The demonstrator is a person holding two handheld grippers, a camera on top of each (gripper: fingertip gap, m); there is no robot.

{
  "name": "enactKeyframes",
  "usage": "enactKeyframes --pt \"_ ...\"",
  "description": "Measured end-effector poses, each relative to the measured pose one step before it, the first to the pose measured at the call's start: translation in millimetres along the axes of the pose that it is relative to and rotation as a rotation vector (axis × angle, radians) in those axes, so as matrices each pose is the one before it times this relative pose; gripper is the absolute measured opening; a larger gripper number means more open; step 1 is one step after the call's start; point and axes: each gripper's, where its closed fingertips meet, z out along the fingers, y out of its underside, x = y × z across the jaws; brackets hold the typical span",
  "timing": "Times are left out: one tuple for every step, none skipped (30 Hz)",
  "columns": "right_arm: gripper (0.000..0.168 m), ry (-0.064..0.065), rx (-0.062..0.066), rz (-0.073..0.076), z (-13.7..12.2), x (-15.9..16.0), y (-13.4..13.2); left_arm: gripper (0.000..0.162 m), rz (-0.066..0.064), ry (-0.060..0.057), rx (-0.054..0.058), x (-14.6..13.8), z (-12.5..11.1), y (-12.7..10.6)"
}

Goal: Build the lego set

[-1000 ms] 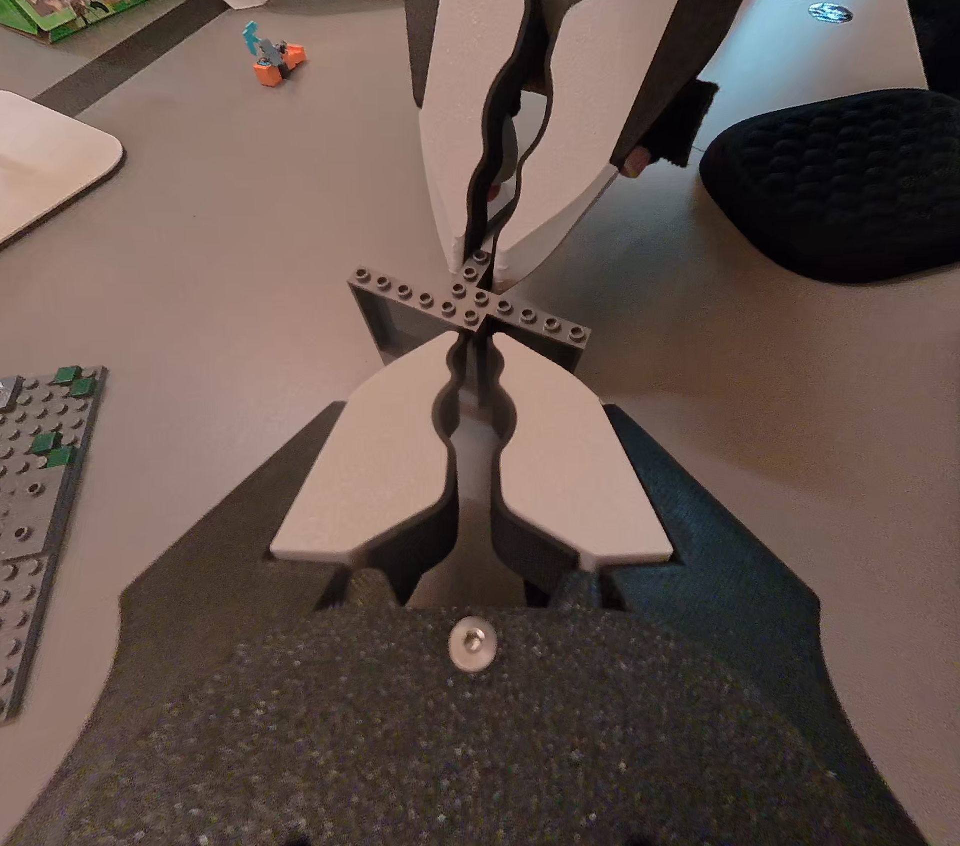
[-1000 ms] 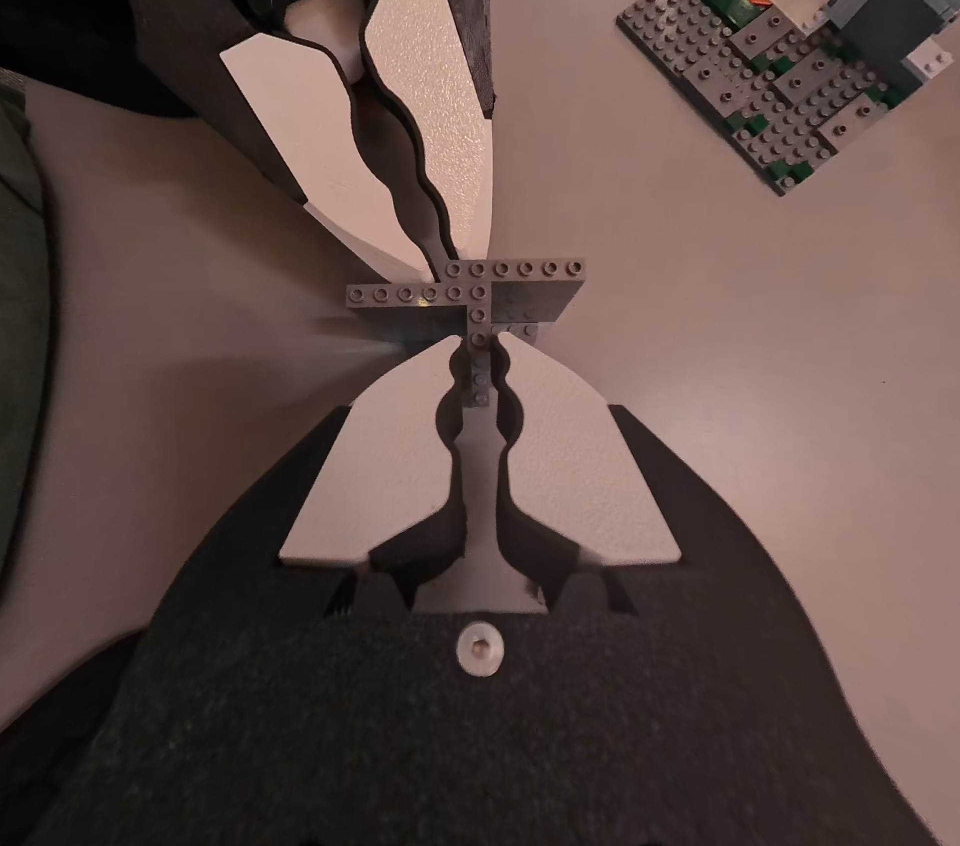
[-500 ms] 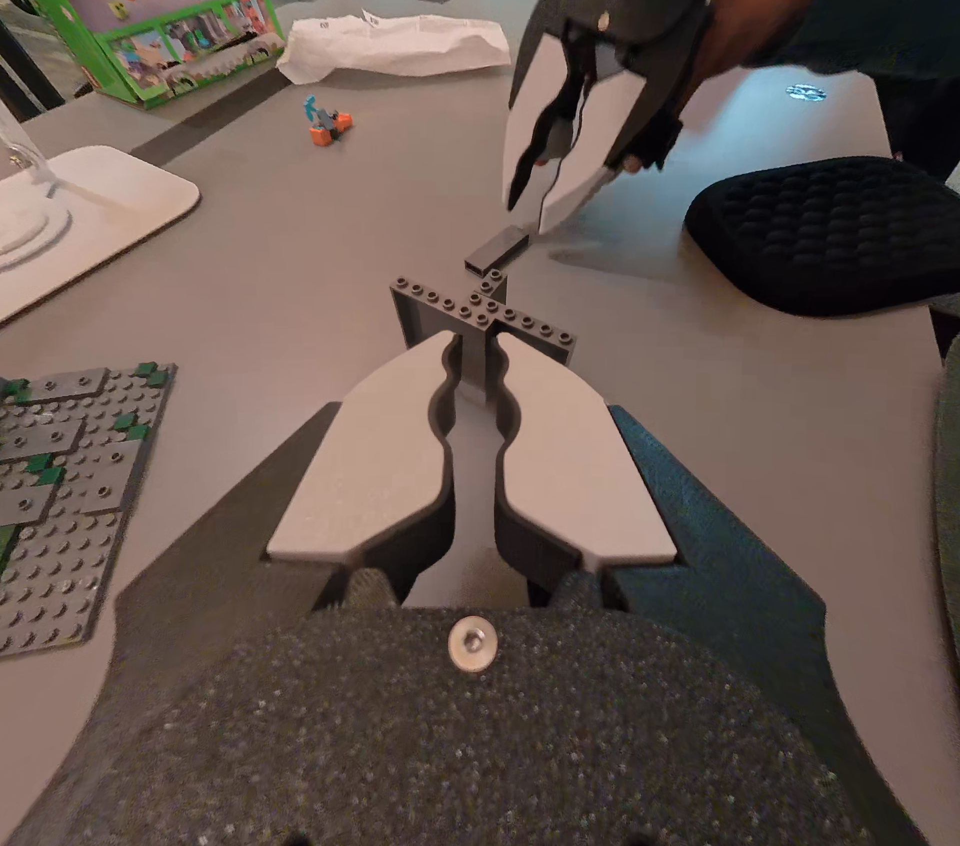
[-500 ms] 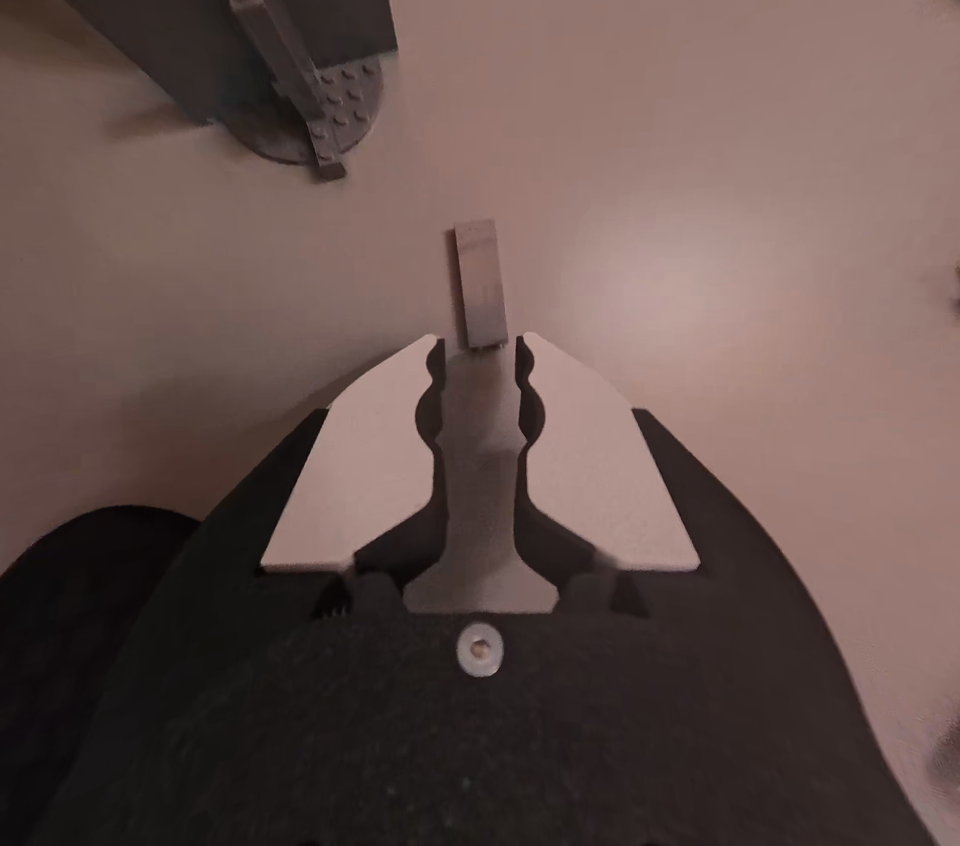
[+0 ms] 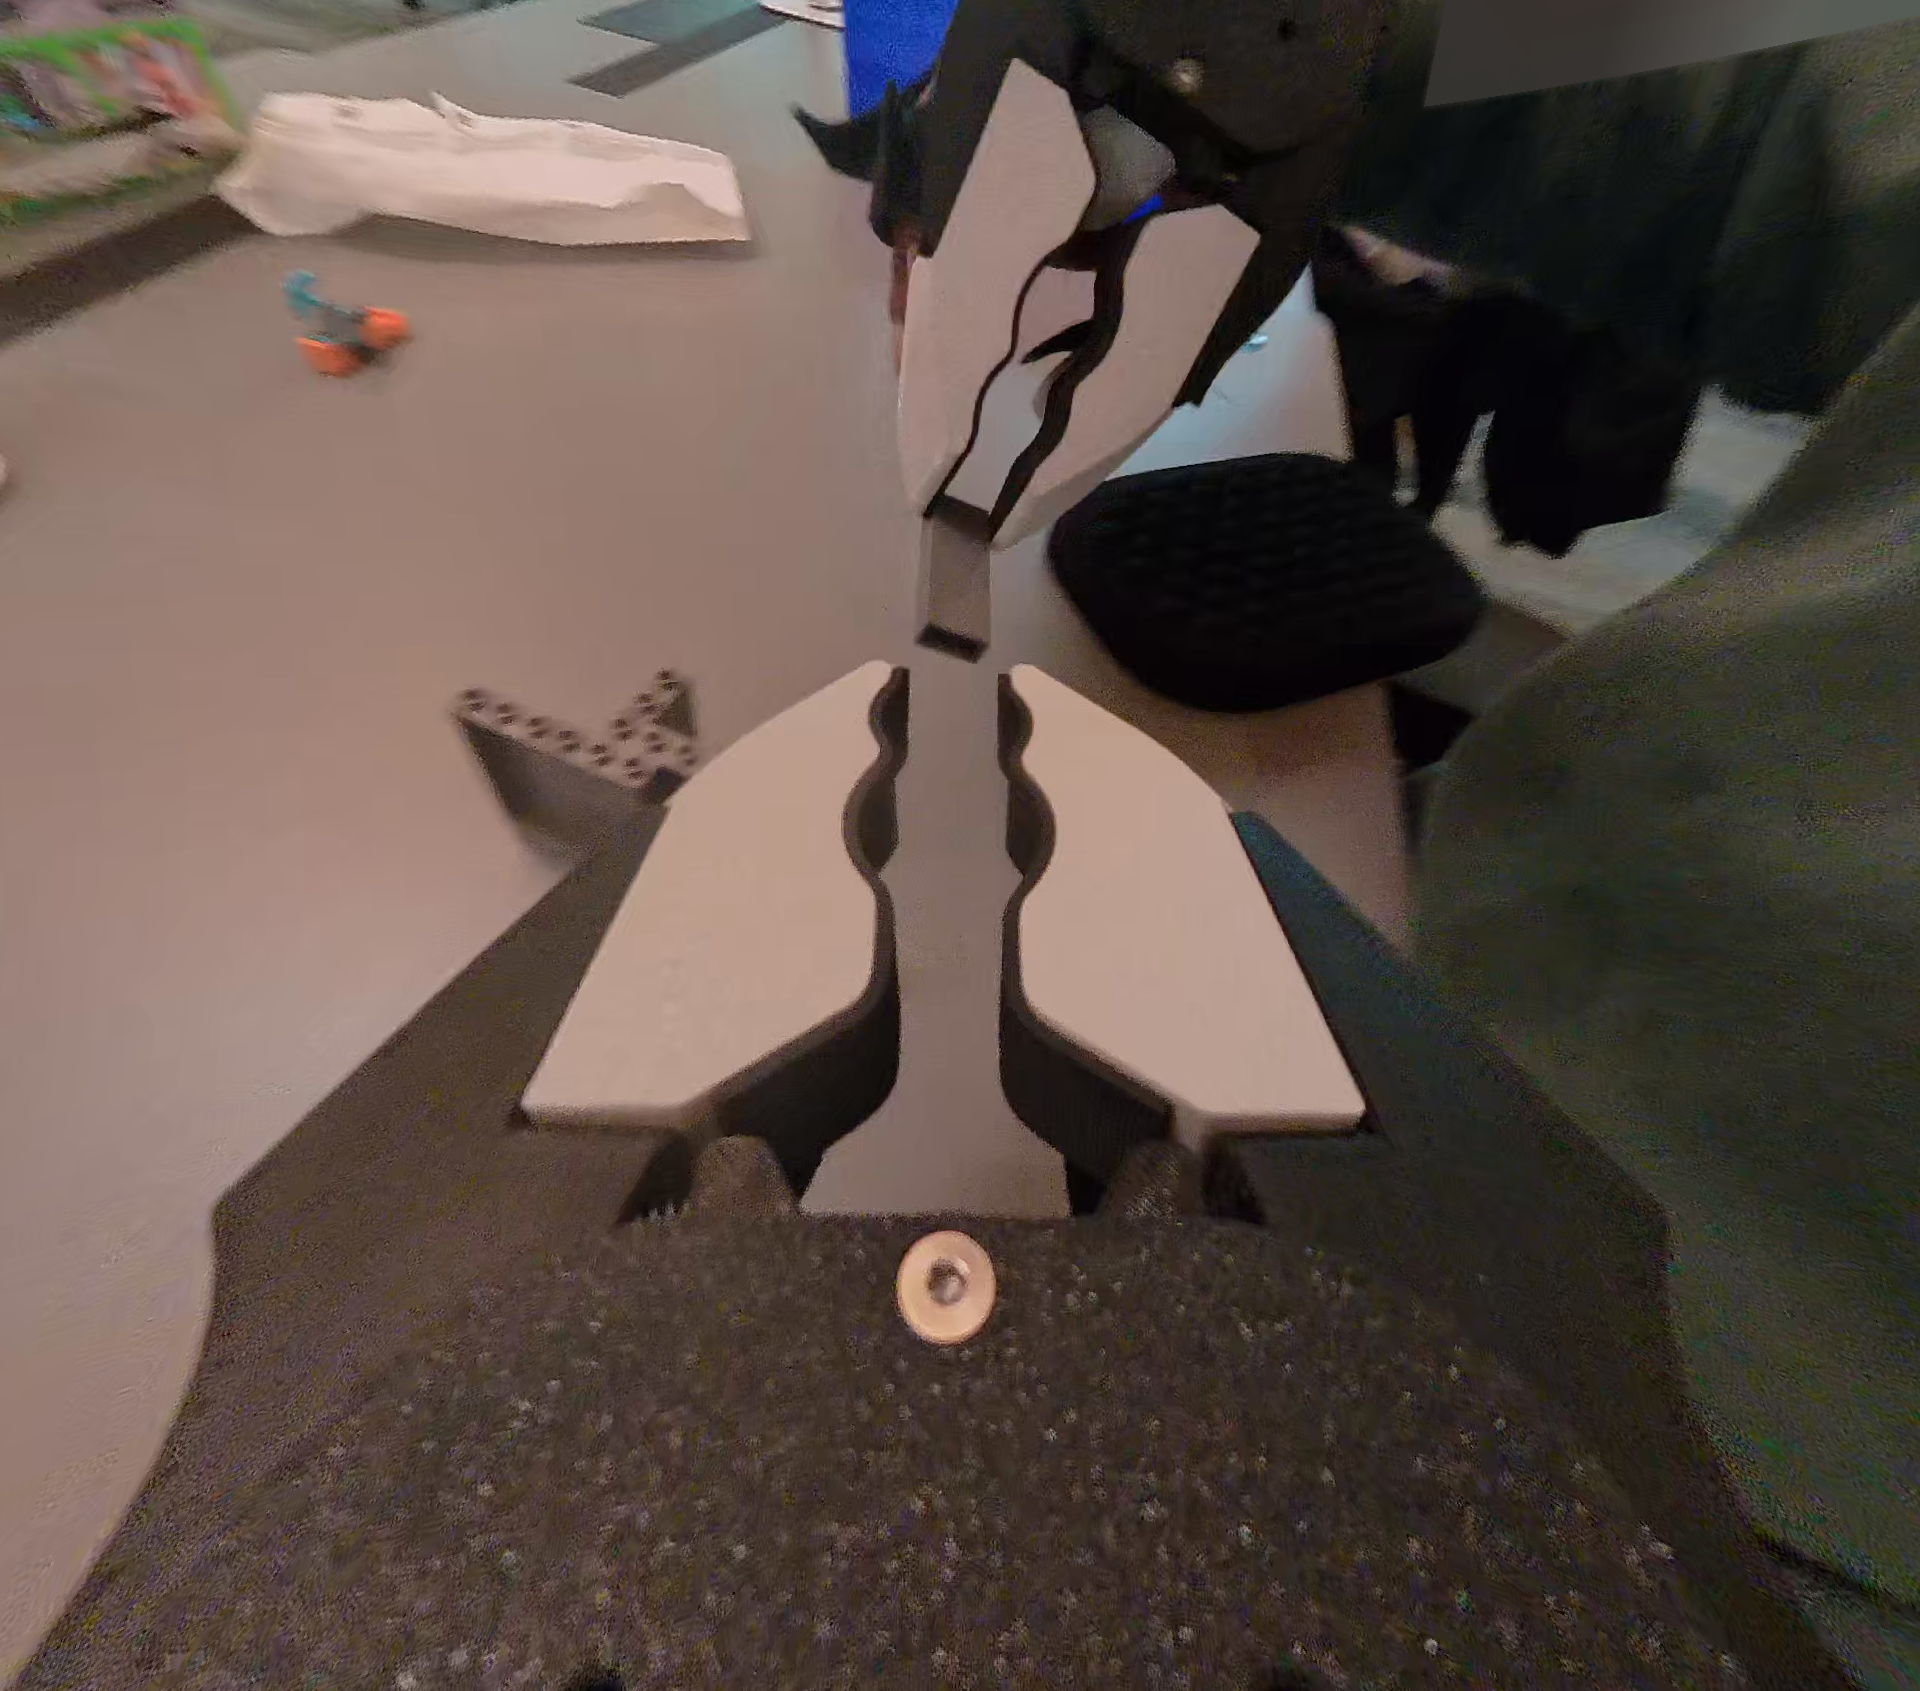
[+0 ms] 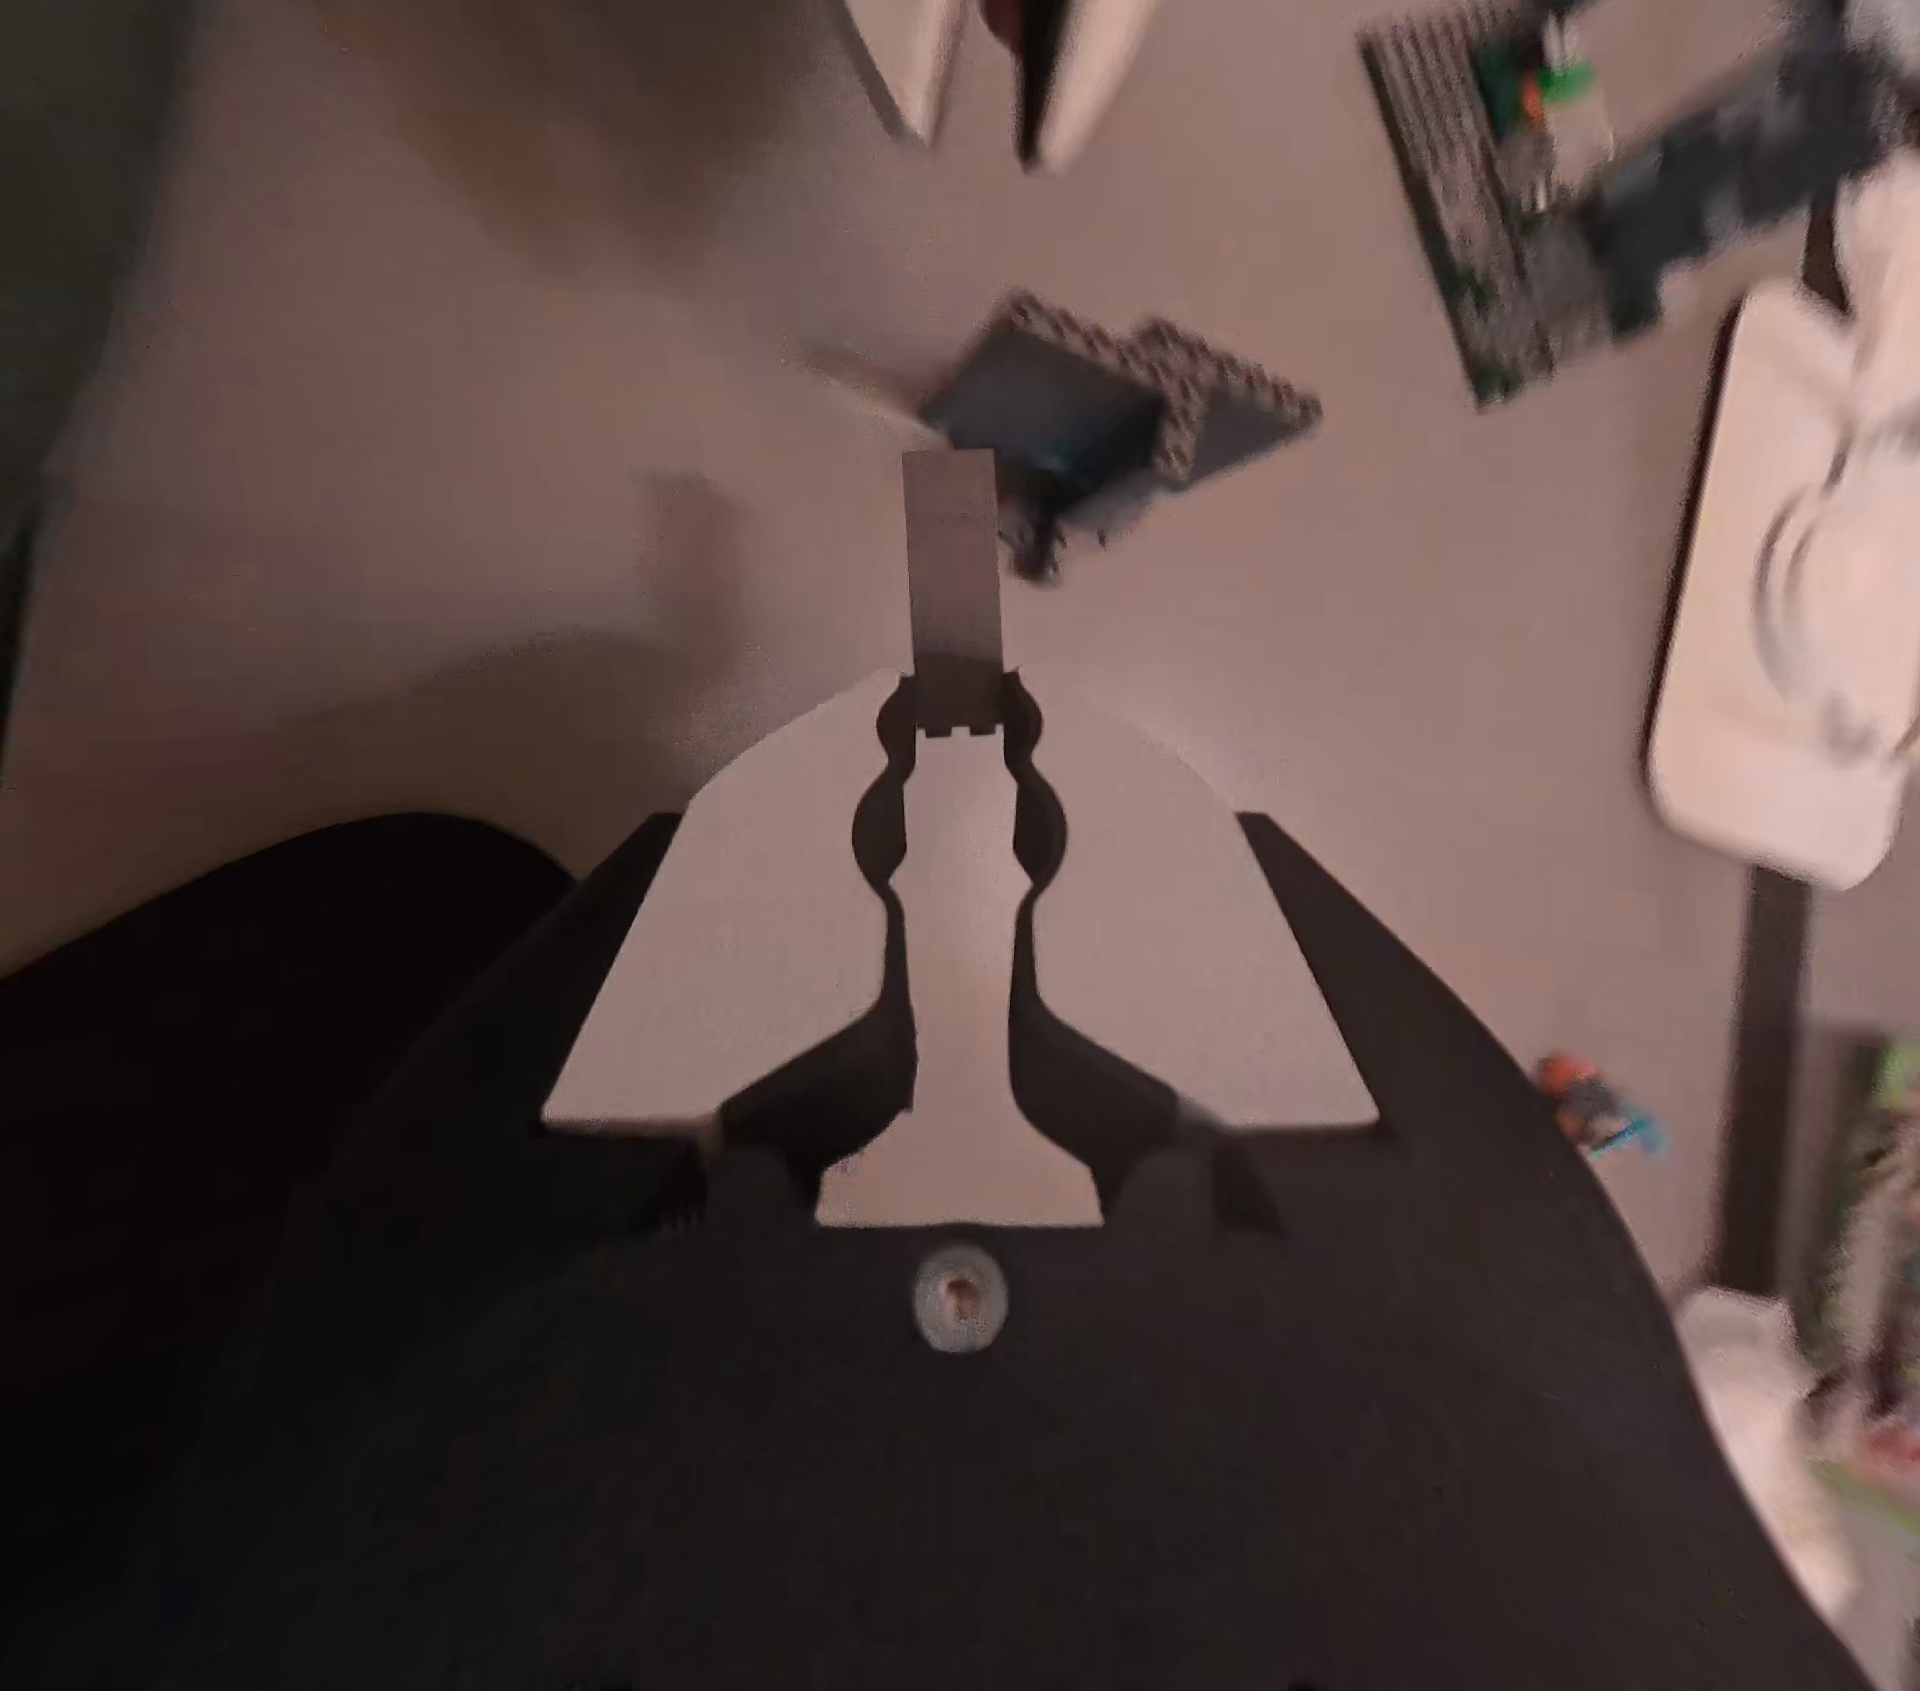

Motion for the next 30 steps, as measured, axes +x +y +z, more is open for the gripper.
enactKeyframes --pt "0.016 -0.0010 0.0047 -0.0900 -4.15 -6.14 -10.25 0.019 -0.0409 0.0354 -0.0043 8.21 2.03 -1.65" --pt "0.016 -0.0018 -0.0020 -0.0881 -2.67 -5.09 -9.13 0.022 -0.0407 0.0299 -0.0119 6.71 2.34 0.53" --pt "0.016 -0.0021 -0.0085 -0.0793 -1.36 -4.01 -7.94 0.026 -0.0372 0.0284 -0.0143 5.61 2.50 1.85" --pt "0.016 -0.0039 -0.0108 -0.0719 -0.13 -3.69 -7.08 0.029 -0.0343 0.0247 -0.0131 4.55 2.59 2.88" --pt "0.016 -0.0017 -0.0084 -0.0671 0.56 -3.04 -7.20 0.030 -0.0368 0.0143 -0.0146 2.49 2.63 4.01" --pt "0.016 0.0003 -0.0002 -0.0596 0.64 -2.42 -8.27 0.031 -0.0335 0.0115 -0.0134 2.39 2.77 4.35" --pt "0.016 0.0013 0.0014 -0.0477 0.88 -1.59 -8.38 0.031 -0.0266 0.0185 -0.0144 3.64 2.65 4.97" --pt "0.016 0.0024 -0.0070 -0.0417 1.13 -0.86 -6.66 0.031 -0.0238 0.0161 -0.0144 3.33 2.67 5.10" --pt "0.016 0.0041 -0.0153 -0.0417 1.43 -0.29 -4.46 0.030 -0.0210 0.0147 -0.0107 3.44 2.17 4.40" --pt "0.016 0.0037 -0.0141 -0.0376 1.29 -0.25 -3.47 0.025 -0.0107 0.0218 -0.0090 4.82 1.46 3.82" --pt "0.016 0.0067 -0.0055 -0.0251 0.72 0.44 -3.69 0.019 0.0006 0.0125 -0.0108 3.92 1.09 3.69" --pt "0.016 0.0056 -0.0042 -0.0130 0.38 0.82 -2.88 0.013 0.0097 -0.0074 -0.0063 1.12 0.58 2.74" --pt "0.016 0.0078 -0.0103 -0.0046 0.26 1.13 -1.04 0.013 0.0153 -0.0172 0.0063 -0.31 -0.34 0.33" --pt "0.016 0.0149 -0.0114 0.0100 0.41 1.66 0.54 0.012 0.0164 -0.0206 0.0125 -0.94 -1.64 -1.25" --pt "0.016 0.0155 0.0032 0.0405 -0.21 2.29 0.52 0.012 0.0177 -0.0190 0.0169 -0.83 -2.13 -2.30" --pt "0.016 0.0067 0.0232 0.0753 -1.57 2.48 -0.45 0.009 0.0292 -0.0195 0.0248 -0.77 -2.57 -3.20" --pt "0.016 -0.0092 0.0408 0.1044 -3.00 2.07 -1.05 0.008 0.0455 -0.0174 0.0244 -0.26 -2.48 -2.80" --pt "0.021 -0.0264 0.0483 0.1305 -3.77 1.69 -1.33 0.008 0.0478 -0.0225 0.0213 -0.85 -2.22 -2.06" --pt "0.023 -0.0330 0.0503 0.1496 -3.97 1.87 -1.81 0.008 0.0410 -0.0235 0.0220 -1.00 -1.91 -2.19" --pt "0.025 -0.0362 0.0507 0.1532 -3.17 1.80 -2.18 0.008 0.0399 -0.0268 0.0272 -1.42 -1.57 -3.10" --pt "0.026 -0.0424 0.0362 0.1417 -1.57 0.51 -1.12 0.008 0.0408 -0.0194 0.0307 -0.51 -1.13 -3.80" --pt "0.028 -0.0313 0.0278 0.1181 -0.06 0.66 -0.56 0.008 0.0364 -0.0216 0.0323 -0.66 -0.43 -4.39" --pt "0.030 -0.0194 0.0289 0.0914 0.73 1.14 -0.93 0.008 0.0337 -0.0209 0.0240 -0.80 0.18 -3.46" --pt "0.030 -0.0312 0.0366 0.0678 0.55 -1.16 -2.35 0.008 0.0290 -0.0220 0.0177 -1.06 0.60 -2.71" --pt "0.028 -0.0237 0.0389 0.0552 0.01 -0.45 -3.42 0.008 0.0211 -0.0121 0.0114 -0.25 0.76 -1.54" --pt "0.024 -0.0140 0.0307 0.0345 -0.24 0.46 -3.10 0.008 0.0051 -0.0007 0.0058 0.77 0.85 -0.78" --pt "0.021 -0.0081 0.0218 0.0104 -0.52 0.58 -2.75 0.008 -0.0080 0.0013 0.0046 0.34 0.69 -0.37" --pt "0.015 0.0064 0.0086 -0.0056 -0.65 2.10 -1.30 0.008 -0.0116 0.0016 0.0075 0.00 0.24 -0.57" --pt "0.010 0.0072 -0.0076 -0.0126 -0.09 2.17 0.43 0.008 -0.0098 0.0002 0.0056 -0.22 0.25 -0.06" --pt "0.009 -0.0057 -0.0124 -0.0128 0.25 0.16 0.75 0.008 -0.0044 0.0016 -0.0019 0.10 0.28 0.86"
